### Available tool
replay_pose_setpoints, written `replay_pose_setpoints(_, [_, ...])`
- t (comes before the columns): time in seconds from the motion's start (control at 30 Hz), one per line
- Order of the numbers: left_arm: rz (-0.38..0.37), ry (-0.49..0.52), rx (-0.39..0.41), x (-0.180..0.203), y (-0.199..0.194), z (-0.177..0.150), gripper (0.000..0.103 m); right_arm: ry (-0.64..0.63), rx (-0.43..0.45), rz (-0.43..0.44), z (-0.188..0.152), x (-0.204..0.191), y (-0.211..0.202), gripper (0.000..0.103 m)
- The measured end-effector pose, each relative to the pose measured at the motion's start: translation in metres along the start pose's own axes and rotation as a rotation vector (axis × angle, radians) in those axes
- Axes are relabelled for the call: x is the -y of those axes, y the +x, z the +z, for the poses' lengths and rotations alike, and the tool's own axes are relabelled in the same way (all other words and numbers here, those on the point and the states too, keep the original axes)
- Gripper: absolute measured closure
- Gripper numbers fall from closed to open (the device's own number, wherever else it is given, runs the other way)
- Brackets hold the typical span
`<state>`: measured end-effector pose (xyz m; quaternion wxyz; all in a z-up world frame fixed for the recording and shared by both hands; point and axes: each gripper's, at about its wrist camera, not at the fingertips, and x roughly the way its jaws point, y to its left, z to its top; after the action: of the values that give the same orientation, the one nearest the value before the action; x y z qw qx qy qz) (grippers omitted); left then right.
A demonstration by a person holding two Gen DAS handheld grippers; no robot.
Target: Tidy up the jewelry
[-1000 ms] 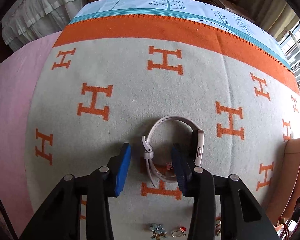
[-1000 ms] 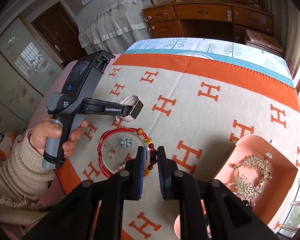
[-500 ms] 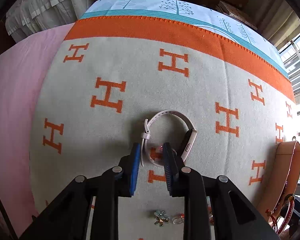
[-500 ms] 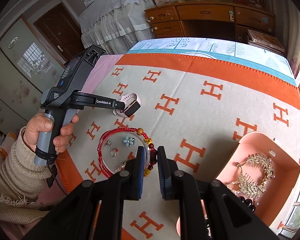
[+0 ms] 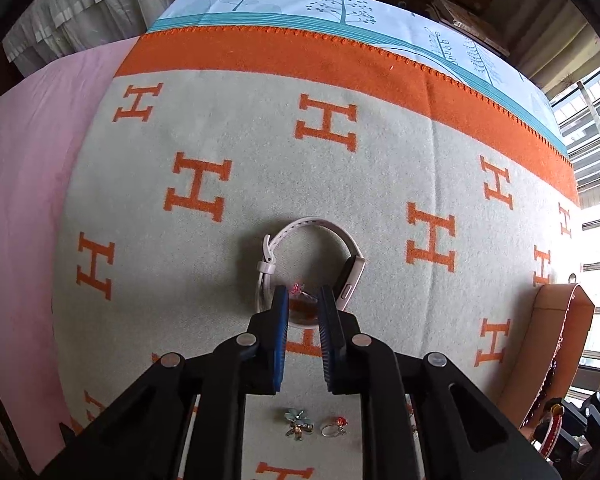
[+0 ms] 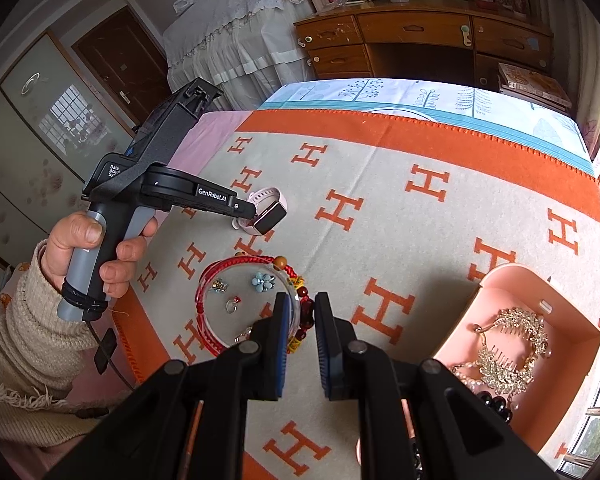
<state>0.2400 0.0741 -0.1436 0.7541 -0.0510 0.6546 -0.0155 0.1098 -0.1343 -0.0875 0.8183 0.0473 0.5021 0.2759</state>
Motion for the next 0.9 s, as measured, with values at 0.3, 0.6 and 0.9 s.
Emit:
replay_pose_setpoints(0.3, [-0.027, -0.061, -0.053, -0.005, 0.014, 0.008, 0.093, -0.007, 0.005, 0.011, -0.003, 0.000, -0.003, 0.091])
replay_pose_setpoints(0.6, [-0.039, -0.110, -0.122, -0.010, 0.033, 0.012, 0.093, 0.002, 0.007, 0.019, -0.002, 0.006, -0.004, 0.091])
replay_pose_setpoints(0.9, [-0.039, -0.093, -0.136, -0.010, 0.044, 0.015, 0.093, 0.011, 0.010, 0.026, -0.003, 0.008, -0.004, 0.091])
